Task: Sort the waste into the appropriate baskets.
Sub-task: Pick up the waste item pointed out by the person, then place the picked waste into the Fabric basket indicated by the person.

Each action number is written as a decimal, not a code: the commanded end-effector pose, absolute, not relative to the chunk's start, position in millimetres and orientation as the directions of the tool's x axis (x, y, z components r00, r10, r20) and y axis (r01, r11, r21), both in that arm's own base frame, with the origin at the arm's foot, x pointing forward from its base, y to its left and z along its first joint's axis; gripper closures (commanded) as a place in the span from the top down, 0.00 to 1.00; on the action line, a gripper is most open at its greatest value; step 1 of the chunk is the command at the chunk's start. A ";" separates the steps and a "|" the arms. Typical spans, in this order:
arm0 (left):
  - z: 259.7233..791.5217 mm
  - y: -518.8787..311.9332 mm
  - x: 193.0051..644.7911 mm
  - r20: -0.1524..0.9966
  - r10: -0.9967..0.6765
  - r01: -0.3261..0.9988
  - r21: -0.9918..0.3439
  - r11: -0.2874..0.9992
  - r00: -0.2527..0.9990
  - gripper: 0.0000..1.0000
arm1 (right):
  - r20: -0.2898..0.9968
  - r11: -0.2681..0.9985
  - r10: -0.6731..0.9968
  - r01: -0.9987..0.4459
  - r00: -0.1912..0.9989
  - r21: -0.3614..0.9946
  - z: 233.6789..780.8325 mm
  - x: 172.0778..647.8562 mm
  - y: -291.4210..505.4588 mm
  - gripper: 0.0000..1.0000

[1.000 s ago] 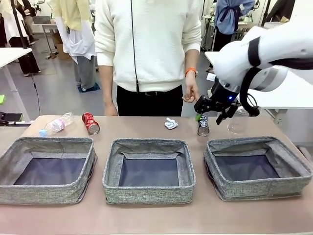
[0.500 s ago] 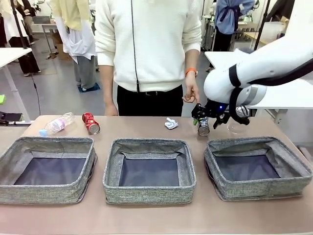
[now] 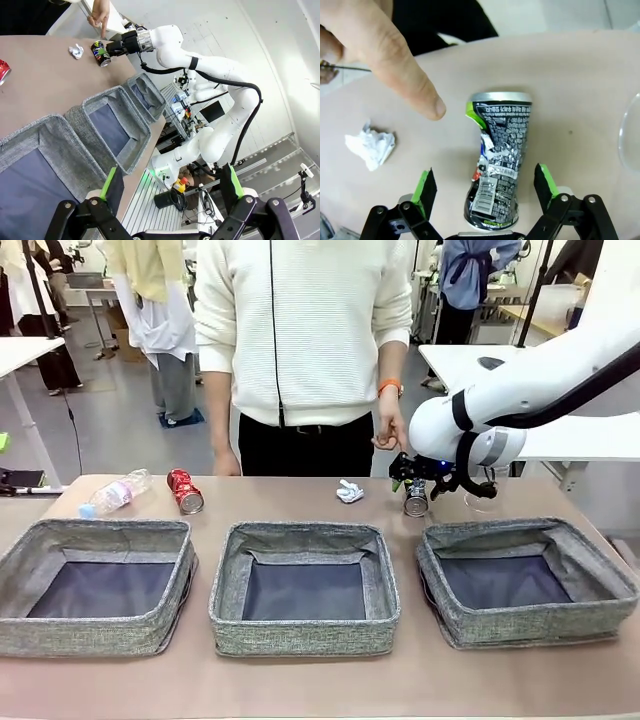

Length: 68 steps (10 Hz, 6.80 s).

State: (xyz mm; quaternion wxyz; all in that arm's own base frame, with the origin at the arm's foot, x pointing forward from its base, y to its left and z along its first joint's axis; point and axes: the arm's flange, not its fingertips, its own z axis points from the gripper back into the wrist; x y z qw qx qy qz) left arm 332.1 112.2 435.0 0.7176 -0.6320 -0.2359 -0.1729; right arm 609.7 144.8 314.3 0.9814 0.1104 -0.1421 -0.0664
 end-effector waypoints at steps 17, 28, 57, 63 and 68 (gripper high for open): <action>436.8 112.0 332.0 0.575 0.051 0.565 -0.815 0.129 0.817 1.00 | 0.176 0.970 -0.213 0.187 0.961 0.155 405.2 554.9 95.9 0.00; 436.8 112.0 332.0 0.575 0.051 0.565 -0.815 0.129 0.817 1.00 | 0.174 0.967 -0.058 0.012 0.983 0.254 545.4 353.8 108.8 0.00; 436.8 112.0 332.0 0.575 0.051 0.565 -0.815 0.129 0.817 1.00 | 0.054 0.952 -0.157 0.136 0.986 0.273 762.0 301.8 339.5 0.38; 436.8 112.0 332.0 0.575 0.051 0.565 -0.815 0.129 0.817 1.00 | 0.054 0.952 -0.157 0.136 0.986 0.273 762.0 301.8 339.5 0.38; 436.8 112.0 332.0 0.575 0.051 0.565 -0.815 0.129 0.817 1.00 | 0.054 0.952 -0.157 0.136 0.986 0.273 762.0 301.8 339.5 0.38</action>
